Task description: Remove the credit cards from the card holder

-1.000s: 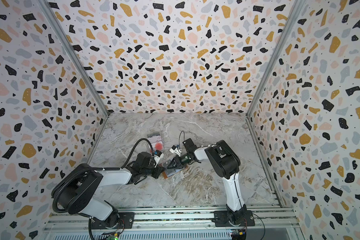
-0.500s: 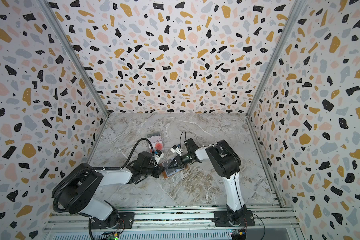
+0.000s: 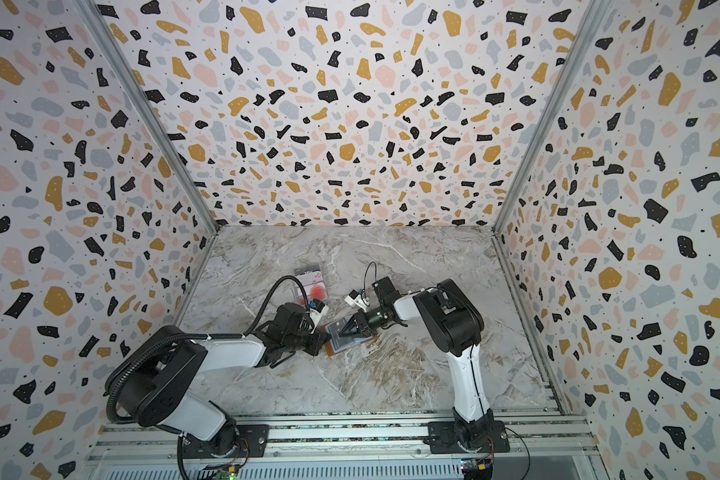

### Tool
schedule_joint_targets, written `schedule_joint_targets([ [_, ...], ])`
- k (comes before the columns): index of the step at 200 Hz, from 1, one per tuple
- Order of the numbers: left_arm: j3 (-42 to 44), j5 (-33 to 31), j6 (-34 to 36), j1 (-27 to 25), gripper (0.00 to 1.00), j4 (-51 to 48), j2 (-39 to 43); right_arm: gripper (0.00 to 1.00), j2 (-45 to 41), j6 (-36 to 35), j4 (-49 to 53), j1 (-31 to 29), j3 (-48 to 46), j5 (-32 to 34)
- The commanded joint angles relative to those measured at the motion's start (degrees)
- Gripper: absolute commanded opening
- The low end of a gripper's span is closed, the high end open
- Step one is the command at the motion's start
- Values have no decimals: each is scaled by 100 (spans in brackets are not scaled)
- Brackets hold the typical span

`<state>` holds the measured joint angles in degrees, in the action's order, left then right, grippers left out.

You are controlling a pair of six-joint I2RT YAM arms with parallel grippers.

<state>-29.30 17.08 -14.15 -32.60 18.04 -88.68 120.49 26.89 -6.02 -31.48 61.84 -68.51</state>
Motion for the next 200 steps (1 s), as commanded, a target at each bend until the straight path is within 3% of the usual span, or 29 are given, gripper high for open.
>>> schedule_joint_targets([
  [1, 52, -172, 54, -10, 0, -235, 114, 20, -210, 36, -167, 9, -67, -142],
  [89, 197, 215, 209, -16, 0, 1067, 321, 20, -122, 393, -655, -86, -163, -145],
  [200, 597, 387, 220, -62, 0, 1808, 50, 22, -27, 542, -820, -182, -144, -83],
])
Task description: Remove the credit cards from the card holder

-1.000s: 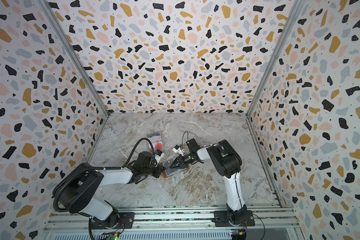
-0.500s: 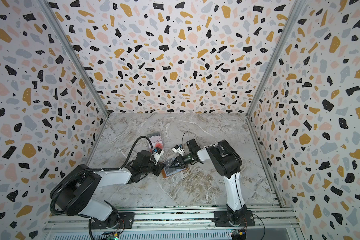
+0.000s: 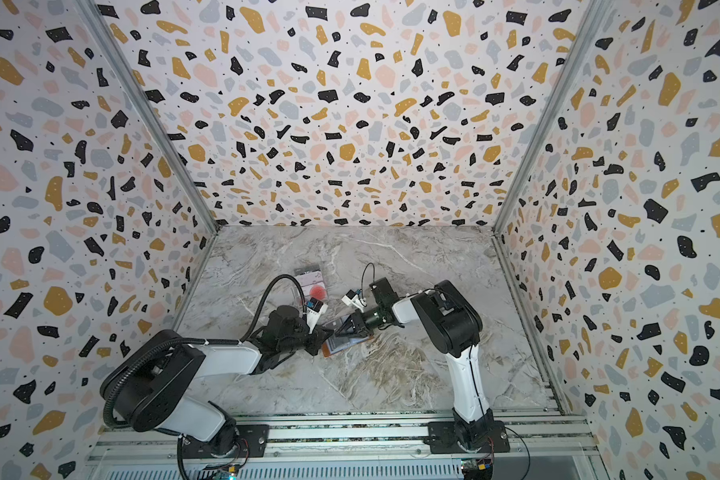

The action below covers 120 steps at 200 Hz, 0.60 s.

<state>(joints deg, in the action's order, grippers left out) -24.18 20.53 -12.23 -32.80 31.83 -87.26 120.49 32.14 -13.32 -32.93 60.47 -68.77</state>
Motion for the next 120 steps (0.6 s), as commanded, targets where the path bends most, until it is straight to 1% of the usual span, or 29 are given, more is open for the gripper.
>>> schedule_joint_targets([
  [1, 88, 40, 23, -43, 0, 429, -95, 22, -30, 23, -86, -38, -3, -57],
  [43, 159, -155, -30, -69, 0, 372, -359, 23, -17, 29, -97, -45, -8, -66],
  [93, 385, -467, -157, -122, 0, 182, -444, 24, -34, 33, -85, -46, -10, -67],
  [120, 496, -499, -286, -149, 0, 304, -504, 24, -67, 5, -24, -16, 18, -67],
])
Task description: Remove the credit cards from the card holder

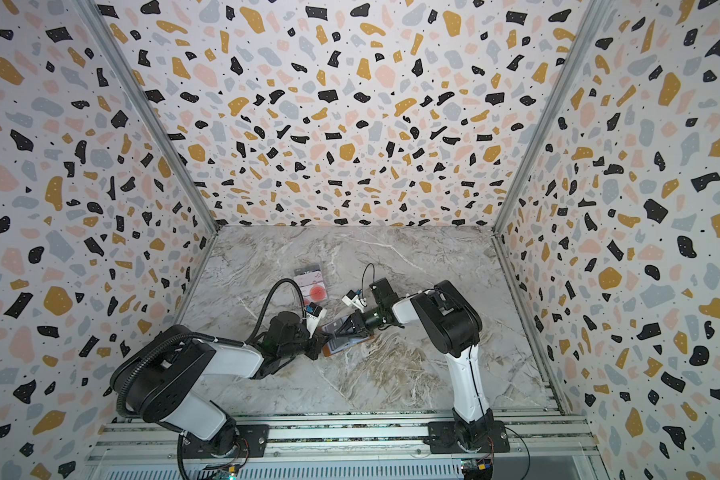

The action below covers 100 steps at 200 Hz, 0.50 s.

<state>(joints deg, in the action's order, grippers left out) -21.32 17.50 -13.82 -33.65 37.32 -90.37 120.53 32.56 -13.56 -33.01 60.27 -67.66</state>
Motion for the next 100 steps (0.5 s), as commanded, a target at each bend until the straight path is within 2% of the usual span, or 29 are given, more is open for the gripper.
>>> schedule_joint_targets([
  [1, 217, -199, -132, -63, 0, -244, -197, 24, -72, -38, 6, -10, 33, -178],
  [100, 95, -321, -173, -98, 0, -335, -495, 22, -320, -266, 319, 266, -28, -173],
])
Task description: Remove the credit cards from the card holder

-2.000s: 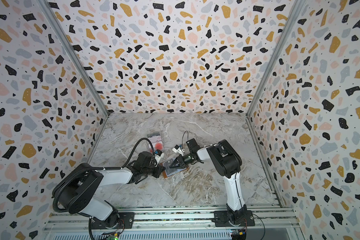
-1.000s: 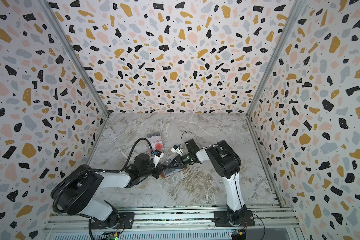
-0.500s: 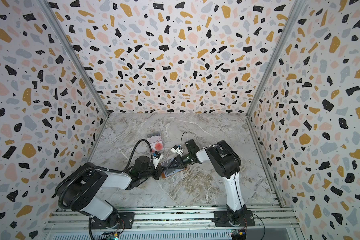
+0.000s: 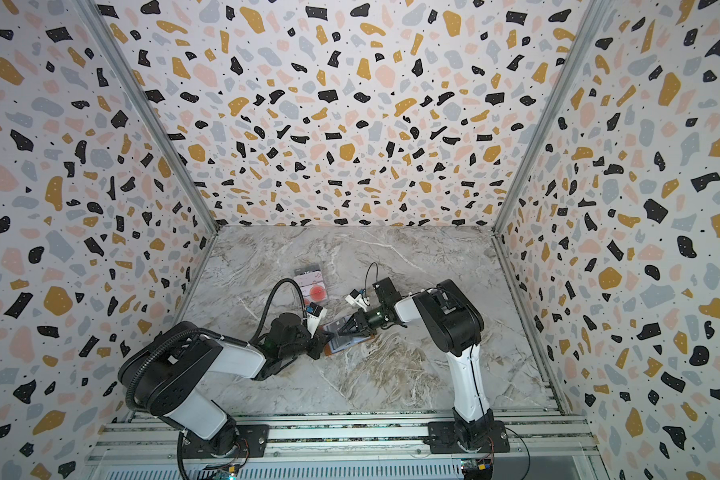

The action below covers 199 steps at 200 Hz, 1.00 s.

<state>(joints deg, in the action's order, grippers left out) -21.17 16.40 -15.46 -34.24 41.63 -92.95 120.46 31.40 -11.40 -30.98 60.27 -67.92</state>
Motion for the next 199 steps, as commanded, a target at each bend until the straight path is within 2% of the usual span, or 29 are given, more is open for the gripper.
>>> schedule_joint_targets([
  [1, 79, -219, -9, -39, 0, -763, -239, 22, -313, -151, 98, 64, -31, -144],
  [104, 21, -263, -19, -39, 0, -840, -286, 14, -512, -410, 446, 348, -134, -8],
  [153, 7, -287, -27, -39, 0, -867, -270, 5, -672, -563, 651, 503, -194, 162],
  [177, -19, -263, 5, -39, 0, -894, -233, 3, -861, -911, 1177, 626, -174, 551],
  [199, -79, -236, 55, -39, 0, -973, -200, 1, -1172, -1339, 1851, 712, -95, 1222],
])
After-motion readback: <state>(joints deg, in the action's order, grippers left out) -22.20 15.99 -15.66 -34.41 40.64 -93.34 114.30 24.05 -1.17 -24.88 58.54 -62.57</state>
